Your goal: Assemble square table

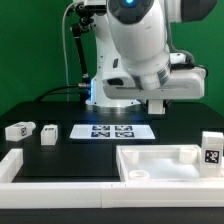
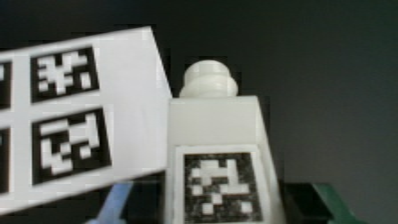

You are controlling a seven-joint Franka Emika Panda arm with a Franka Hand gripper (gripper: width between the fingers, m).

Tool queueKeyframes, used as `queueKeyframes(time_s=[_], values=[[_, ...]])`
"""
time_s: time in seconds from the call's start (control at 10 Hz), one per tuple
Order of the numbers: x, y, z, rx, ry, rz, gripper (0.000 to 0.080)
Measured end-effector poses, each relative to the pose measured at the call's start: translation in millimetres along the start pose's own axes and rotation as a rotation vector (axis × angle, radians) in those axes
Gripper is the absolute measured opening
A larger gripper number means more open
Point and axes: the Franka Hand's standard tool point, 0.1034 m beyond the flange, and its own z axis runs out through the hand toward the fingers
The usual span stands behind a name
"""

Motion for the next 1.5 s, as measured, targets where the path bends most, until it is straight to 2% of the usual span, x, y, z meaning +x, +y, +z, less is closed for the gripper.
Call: queueKeyframes(time_s=[0.1, 0.2, 0.4, 0.5, 0.6, 0.7, 0.9, 1.0, 1.2, 1.3, 1.4, 1.5], values=[[0.1, -1.0, -5.5, 0.003, 0.064, -0.009, 0.0289], [6.1, -5.0, -26.5, 0.007, 0.123, -0.024, 0.0289], [22.6, -10.1, -93.4, 0.013, 0.303, -0.078, 0.0289], [25.9, -9.4, -112.2, 0.007, 0.392, -0.093, 0.0289], [25.5, -9.7, -101.2, 0.009, 0.443, -0.092, 0.0289], [28.4, -10.2, -99.2, 0.009, 0.501, -0.096, 0.0289], [34.8, -11.5, -104.8, 0.013, 0.648, -0.106, 0.0289], [46.0, -11.9, -115.3, 0.009, 0.739, -0.114, 0.0289], [72.5, -19.6, -160.7, 0.009, 0.893, -0.143, 0.0289], [80.1, -24.7, -179.7, 0.009, 0.992, -0.154, 0.0289], [79.9, -28.6, -182.9, 0.005, 1.055, -0.165, 0.0289], [79.7, -25.8, -179.9, 0.004, 1.118, -0.161, 0.0289]])
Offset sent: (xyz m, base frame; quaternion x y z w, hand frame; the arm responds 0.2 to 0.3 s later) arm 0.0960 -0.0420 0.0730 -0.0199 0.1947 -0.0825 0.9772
